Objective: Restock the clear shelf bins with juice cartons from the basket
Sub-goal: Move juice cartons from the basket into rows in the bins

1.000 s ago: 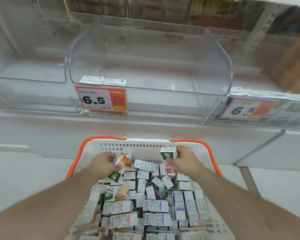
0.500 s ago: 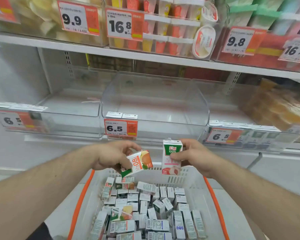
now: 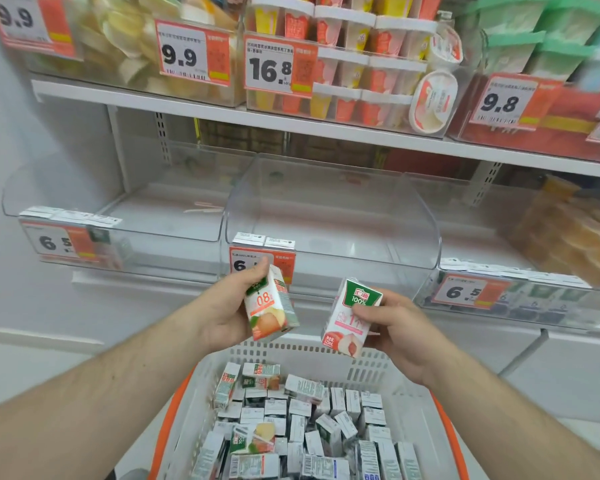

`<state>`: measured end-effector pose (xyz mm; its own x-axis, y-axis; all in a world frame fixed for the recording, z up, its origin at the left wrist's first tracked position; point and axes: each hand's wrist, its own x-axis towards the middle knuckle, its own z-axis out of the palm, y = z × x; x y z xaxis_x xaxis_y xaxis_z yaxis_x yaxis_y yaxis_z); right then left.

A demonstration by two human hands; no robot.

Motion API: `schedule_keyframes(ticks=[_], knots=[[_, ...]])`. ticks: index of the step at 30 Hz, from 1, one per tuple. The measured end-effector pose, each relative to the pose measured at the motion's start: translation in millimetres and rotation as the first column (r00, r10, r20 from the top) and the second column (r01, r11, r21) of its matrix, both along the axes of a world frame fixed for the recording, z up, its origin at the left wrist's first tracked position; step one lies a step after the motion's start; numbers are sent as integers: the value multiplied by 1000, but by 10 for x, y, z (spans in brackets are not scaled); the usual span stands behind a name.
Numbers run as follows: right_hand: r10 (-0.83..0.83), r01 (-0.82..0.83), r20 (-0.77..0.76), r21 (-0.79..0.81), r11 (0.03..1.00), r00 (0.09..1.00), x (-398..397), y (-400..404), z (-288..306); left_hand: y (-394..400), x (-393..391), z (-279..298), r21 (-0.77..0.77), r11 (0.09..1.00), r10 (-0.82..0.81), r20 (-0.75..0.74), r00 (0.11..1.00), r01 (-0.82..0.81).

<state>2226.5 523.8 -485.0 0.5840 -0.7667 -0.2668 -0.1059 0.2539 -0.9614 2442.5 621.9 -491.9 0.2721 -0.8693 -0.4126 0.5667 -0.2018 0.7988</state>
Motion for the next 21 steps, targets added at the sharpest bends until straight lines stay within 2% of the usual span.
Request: schedule_keyframes(ticks=[2, 4, 6, 9, 13, 18, 21], knots=[[3, -3, 4, -15, 1000, 1000, 35, 6, -3, -14, 14, 20, 8, 999, 39, -72, 997, -39], [10, -10, 4, -31, 999, 1000, 98, 29, -4, -10, 43, 40, 55, 998, 38, -83, 996, -33], [14, -14, -3, -44, 999, 1000, 168, 60, -19, 0, 75, 40, 117, 993, -24, -7, 1000, 25], [38, -39, -20, -67, 997, 999, 252, 108, -58, 49, 109, 6, 191, 978, -118, 193, 974, 80], [77, -80, -38, -90, 993, 996, 358, 195, -77, 175, 150, -14, 204, 974, -163, 358, 919, 93], [100, -111, -69, -171, 979, 993, 530, 337, -86, 344, 231, -33, 187, 972, -226, 615, 756, 139], [124, -153, -112, -294, 943, 986, 603, 423, -58, 429, 302, -23, 217, 965, -255, 665, 702, 145]])
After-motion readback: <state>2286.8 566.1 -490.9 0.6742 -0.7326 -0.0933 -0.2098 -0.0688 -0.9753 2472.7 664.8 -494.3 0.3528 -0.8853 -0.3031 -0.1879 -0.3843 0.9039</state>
